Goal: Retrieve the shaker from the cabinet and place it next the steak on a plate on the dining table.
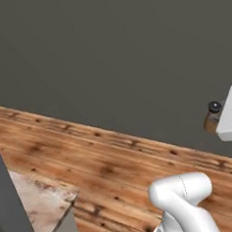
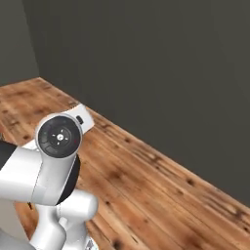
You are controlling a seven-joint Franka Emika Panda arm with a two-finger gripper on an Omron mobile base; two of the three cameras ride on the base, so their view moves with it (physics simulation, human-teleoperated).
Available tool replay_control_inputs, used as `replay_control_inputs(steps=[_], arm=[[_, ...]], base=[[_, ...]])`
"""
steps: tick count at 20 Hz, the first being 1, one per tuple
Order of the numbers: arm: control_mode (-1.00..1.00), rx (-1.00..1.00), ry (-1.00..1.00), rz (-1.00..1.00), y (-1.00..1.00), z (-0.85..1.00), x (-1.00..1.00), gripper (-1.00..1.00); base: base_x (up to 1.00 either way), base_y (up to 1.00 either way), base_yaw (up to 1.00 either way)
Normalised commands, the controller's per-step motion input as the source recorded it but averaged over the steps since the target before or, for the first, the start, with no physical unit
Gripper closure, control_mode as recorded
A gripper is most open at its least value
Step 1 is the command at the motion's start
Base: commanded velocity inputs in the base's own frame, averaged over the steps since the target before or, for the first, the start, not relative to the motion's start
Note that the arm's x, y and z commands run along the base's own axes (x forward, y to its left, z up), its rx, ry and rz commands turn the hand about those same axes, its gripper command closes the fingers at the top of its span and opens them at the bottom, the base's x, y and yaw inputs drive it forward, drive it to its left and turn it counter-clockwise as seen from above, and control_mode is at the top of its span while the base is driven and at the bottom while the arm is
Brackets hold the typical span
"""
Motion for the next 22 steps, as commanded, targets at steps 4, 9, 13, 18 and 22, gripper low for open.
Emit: replay_control_inputs(steps=[4,9,13,18,22], arm=[[1.0,0.0,0.0,0.0,0.0,0.0,0.0,1.0],[1.0,0.0,0.0,0.0,0.0,0.0,0.0,1.0],[1.0,0.0,0.0,0.0,0.0,0.0,0.0,1.0],[1.0,0.0,0.0,0.0,0.0,0.0,0.0,1.0],[1.0,0.0,0.0,0.0,0.0,0.0,0.0,1.0]], base=[[0.9,0.0,0.65],[0.73,0.0,0.74],[0.55,-0.03,0.78],[0.44,-0.24,0.81],[0.49,-0.38,0.79]])
